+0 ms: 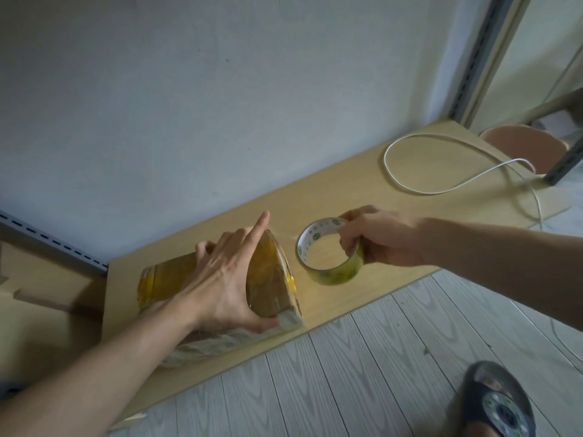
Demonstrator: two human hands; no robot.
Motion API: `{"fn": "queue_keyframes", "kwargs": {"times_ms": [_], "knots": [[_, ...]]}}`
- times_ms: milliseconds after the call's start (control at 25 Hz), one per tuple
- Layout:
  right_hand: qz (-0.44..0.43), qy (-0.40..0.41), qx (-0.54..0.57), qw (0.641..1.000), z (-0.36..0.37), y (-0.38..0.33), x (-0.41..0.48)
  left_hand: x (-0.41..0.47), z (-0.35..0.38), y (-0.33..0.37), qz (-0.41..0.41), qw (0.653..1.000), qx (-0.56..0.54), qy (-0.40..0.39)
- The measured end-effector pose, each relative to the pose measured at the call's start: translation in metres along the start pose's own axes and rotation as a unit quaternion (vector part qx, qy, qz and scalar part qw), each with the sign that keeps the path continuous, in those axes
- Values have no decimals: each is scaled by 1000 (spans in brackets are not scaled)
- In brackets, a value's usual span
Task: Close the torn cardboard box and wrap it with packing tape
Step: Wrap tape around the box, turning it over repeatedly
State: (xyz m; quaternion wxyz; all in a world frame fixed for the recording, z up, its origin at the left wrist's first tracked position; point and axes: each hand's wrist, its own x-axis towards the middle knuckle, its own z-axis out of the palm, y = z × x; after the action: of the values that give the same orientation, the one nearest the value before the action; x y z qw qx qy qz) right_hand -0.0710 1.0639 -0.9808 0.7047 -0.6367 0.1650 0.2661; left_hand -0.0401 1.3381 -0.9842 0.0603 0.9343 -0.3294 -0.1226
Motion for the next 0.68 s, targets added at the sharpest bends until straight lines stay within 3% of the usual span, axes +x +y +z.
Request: {"fn": "queue_keyframes", "kwargs": {"times_ms": [200, 320, 480, 680], "knots": [[24, 0, 74, 997, 11, 19, -6, 0, 1, -1, -1, 1000, -1, 3], [-29, 27, -36, 999, 18, 25, -16, 1, 1, -1, -10, 1000, -2, -6], [-29, 0, 22, 999, 36, 34, -36, 3, 2, 1, -16, 1000, -2, -11], [-49, -1, -53, 997, 41, 43, -52, 3, 1, 3, -17, 1000, 13, -18]]}}
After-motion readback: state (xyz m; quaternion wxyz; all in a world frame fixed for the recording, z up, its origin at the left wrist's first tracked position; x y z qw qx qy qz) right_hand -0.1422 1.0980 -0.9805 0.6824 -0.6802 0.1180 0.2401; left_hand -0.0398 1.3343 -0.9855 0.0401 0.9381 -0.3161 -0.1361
